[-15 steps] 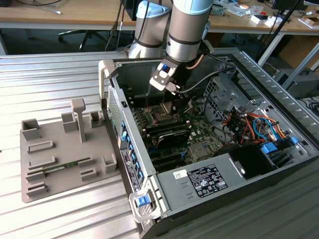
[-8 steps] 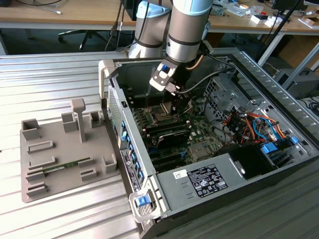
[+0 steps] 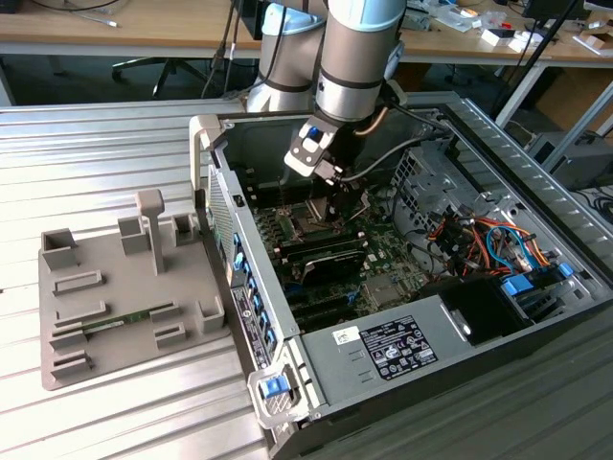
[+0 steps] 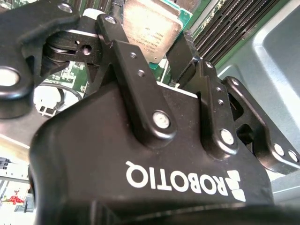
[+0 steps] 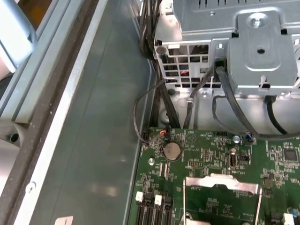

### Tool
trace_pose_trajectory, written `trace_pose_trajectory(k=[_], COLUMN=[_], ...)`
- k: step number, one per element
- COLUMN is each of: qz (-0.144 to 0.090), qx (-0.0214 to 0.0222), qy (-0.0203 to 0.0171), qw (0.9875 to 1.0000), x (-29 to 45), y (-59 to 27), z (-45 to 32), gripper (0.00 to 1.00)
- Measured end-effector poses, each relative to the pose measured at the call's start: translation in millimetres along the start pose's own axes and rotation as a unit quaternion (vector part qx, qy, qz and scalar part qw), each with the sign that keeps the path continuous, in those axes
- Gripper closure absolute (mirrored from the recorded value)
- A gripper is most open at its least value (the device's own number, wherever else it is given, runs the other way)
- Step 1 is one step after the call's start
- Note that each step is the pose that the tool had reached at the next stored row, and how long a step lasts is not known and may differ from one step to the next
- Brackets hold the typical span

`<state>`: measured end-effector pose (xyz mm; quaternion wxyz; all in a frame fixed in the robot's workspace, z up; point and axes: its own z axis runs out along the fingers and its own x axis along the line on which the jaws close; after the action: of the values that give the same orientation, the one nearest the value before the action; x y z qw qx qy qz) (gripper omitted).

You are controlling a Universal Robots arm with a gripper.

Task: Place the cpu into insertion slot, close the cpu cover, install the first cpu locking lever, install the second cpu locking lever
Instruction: 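Place the cpu into insertion slot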

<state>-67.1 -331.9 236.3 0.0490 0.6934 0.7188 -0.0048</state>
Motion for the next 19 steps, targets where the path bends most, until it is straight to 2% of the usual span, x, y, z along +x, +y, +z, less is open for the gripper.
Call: trace_pose_trajectory(k=[6,14,19], qz=[0.000,-0.001,0.002], qx=[-0.0001,-0.0001,0.0002], qy=[-0.0001,-0.0001,-0.0003], qw=[1.0000,1.0000,1.0000], x=[6.2,8.3,12.0], y=[-1.1,-5.9,-8.3], z=[2.0,13.4,16.8], gripper=[0.46,0.46,0.46])
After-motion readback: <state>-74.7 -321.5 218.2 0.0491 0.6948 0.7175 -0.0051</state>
